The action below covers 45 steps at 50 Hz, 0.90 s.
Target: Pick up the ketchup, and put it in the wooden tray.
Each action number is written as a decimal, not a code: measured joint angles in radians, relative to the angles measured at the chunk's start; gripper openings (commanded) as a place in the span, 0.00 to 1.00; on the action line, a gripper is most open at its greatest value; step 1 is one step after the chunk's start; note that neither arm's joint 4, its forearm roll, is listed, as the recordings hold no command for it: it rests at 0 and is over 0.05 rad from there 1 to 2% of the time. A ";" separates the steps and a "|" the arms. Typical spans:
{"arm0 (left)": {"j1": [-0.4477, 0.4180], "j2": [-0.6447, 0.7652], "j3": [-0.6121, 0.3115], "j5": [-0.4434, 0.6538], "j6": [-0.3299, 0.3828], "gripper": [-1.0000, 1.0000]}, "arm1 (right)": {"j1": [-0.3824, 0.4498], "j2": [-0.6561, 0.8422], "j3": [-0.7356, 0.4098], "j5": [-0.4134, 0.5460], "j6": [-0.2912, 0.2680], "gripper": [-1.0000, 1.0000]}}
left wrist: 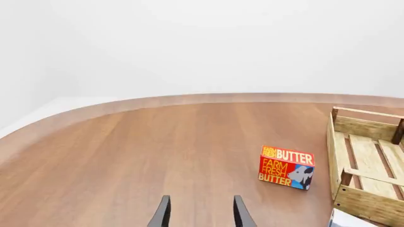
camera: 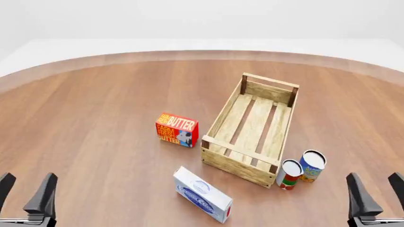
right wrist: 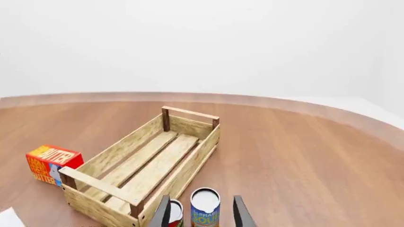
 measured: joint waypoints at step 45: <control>0.000 0.000 0.000 0.000 0.000 1.00 | 0.396 0.664 -0.266 -0.075 0.014 1.00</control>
